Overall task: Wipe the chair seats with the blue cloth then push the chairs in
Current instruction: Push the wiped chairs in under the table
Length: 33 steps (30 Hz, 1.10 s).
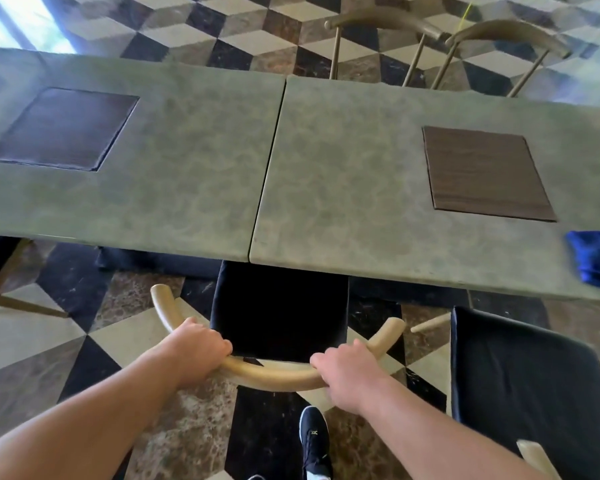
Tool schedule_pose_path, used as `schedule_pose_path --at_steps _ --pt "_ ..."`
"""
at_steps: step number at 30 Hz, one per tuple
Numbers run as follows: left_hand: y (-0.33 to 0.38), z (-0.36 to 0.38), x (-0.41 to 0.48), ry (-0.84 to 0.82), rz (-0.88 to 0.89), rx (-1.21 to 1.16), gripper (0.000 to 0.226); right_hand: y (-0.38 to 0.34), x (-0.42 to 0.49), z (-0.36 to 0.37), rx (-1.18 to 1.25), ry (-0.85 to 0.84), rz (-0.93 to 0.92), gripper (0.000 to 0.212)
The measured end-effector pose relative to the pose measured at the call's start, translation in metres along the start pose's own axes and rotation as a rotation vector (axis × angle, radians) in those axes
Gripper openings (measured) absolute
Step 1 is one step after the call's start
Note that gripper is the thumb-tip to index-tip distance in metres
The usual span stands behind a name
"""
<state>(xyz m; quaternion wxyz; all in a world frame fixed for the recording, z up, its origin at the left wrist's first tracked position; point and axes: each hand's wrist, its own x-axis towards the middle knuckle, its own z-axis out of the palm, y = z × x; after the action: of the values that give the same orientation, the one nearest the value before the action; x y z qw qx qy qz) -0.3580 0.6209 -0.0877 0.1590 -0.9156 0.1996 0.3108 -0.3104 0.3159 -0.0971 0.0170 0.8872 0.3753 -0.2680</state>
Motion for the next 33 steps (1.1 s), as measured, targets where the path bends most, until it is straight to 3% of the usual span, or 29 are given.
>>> schedule_pose_path --at_steps 12,22,31,33 --pt "-0.032 -0.019 0.072 0.073 -0.103 0.005 0.023 0.054 0.064 -0.033 -0.09 -0.006 0.0 0.025" --pt "-0.034 0.005 0.083 0.052 -0.098 -0.059 0.028 0.048 0.08 -0.017 -0.163 0.008 0.007 0.021" --pt "0.016 -0.007 0.063 0.143 -0.128 -0.204 0.029 0.038 0.034 -0.011 -0.124 0.064 0.086 0.016" --pt "0.031 -0.012 0.057 0.176 -0.133 -0.243 0.039 0.036 0.019 -0.007 -0.06 0.128 0.098 0.027"
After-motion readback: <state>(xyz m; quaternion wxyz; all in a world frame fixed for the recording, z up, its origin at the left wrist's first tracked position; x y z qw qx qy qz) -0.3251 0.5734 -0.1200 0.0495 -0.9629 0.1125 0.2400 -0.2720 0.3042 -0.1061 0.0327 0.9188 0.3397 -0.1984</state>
